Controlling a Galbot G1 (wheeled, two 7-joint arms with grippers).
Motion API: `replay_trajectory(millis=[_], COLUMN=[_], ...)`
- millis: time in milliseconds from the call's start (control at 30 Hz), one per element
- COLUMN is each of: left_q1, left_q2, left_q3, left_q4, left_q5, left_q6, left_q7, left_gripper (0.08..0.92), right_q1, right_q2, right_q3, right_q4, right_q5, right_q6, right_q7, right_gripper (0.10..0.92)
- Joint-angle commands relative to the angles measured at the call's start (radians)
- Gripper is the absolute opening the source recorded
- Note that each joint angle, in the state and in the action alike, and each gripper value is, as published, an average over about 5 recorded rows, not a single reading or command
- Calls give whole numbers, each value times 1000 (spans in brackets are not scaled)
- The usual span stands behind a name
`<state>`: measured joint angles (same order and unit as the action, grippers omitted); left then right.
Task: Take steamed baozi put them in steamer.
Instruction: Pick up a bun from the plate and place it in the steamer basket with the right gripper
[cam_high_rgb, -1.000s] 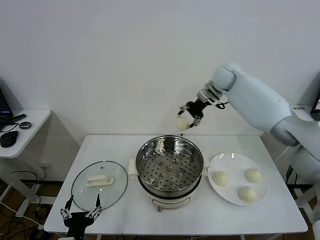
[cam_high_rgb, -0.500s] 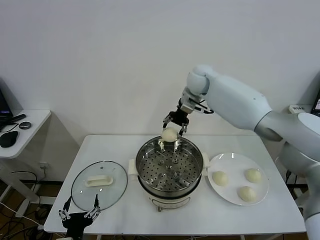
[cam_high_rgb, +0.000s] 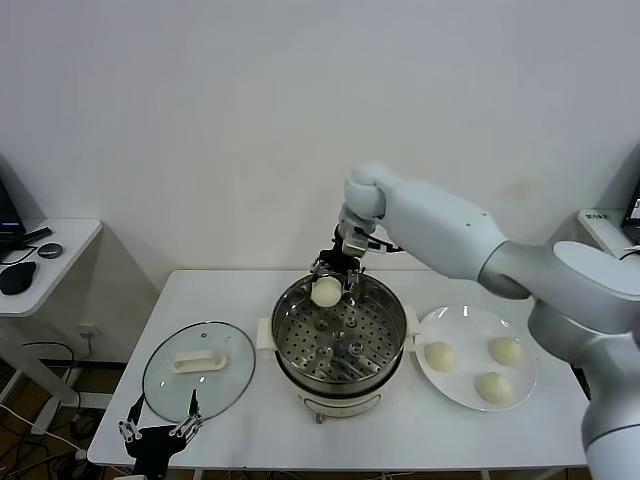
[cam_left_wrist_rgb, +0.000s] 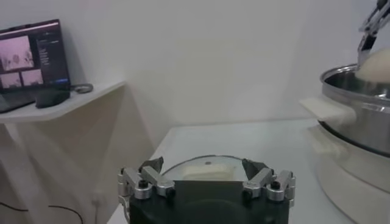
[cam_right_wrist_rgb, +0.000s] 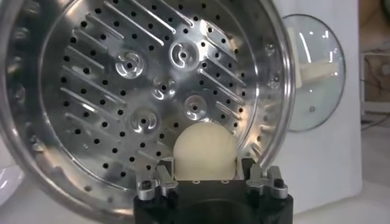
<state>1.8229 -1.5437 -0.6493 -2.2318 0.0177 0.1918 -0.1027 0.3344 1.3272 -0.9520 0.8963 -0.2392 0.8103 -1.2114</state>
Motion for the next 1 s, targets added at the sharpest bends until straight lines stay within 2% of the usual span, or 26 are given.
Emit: replay_trajectory(millis=[33, 433, 533, 700, 867, 1000], left_q1=[0, -13, -14, -15, -16, -15], left_q2=[1, -5, -6, -7, -6, -5], left_q3=[0, 6, 8, 9, 8, 9], left_q4=[5, 19, 22, 19, 19, 19], left_q5=[-1, -4, -7, -10, -12, -11], left_q6=[0, -1, -1, 0, 1, 1], left_q7=[-1, 0, -1, 2, 4, 5], left_gripper=[823, 823, 823, 823, 823, 823], right_q1=[-27, -55, -53, -41, -13, 32], right_q2=[19, 17, 16, 4, -15, -49], right_q3=[6, 14, 12, -1, 5, 23], right_q4=[-6, -32, -27, 3, 38, 78], right_q5=[-77, -106, -109, -82, -33, 74], right_q6=[16, 1, -10, -70, -156, -231], right_q7=[31, 83, 90, 80, 41, 9], right_gripper=[639, 645, 686, 802, 822, 823])
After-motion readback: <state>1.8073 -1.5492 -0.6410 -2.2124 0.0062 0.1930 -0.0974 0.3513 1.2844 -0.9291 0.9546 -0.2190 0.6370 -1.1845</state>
